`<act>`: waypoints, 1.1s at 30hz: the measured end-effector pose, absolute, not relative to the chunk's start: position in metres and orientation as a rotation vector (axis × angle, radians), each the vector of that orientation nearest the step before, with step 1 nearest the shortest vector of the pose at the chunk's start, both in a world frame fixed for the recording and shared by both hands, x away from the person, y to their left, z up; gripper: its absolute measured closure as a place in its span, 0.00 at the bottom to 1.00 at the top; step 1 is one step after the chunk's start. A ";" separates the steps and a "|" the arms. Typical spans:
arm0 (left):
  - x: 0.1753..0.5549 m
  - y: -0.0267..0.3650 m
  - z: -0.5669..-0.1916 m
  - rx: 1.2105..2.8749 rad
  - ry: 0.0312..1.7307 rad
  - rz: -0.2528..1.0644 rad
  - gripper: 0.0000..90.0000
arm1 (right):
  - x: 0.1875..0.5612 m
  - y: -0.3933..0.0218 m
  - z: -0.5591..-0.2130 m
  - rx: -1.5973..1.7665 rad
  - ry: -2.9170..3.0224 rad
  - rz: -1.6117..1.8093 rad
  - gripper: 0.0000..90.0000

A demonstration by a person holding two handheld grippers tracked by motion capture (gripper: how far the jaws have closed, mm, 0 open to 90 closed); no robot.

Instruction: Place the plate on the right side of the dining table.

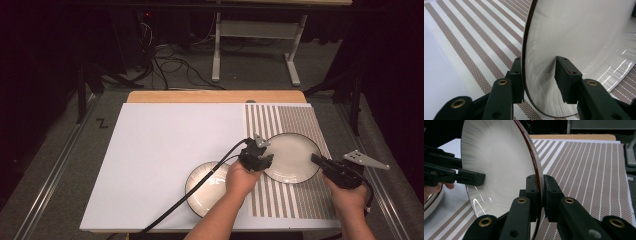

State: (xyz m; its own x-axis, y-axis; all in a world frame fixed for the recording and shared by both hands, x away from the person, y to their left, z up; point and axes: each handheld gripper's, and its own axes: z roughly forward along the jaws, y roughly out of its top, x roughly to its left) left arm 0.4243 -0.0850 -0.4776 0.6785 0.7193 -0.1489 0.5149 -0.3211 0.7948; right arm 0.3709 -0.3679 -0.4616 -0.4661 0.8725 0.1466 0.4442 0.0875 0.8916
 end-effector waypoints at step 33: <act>0.394 -0.033 -0.454 1.861 0.880 0.314 0.50 | 0.383 -0.373 -0.471 1.389 1.954 1.333 0.94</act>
State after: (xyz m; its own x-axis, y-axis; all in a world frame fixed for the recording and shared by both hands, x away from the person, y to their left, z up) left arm 0.3936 -0.0328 -0.4543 0.6999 0.6942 -0.1683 0.4314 -0.2230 0.8742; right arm 0.3829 -0.3730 -0.4708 -0.4286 0.8818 0.1967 0.5047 0.0531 0.8617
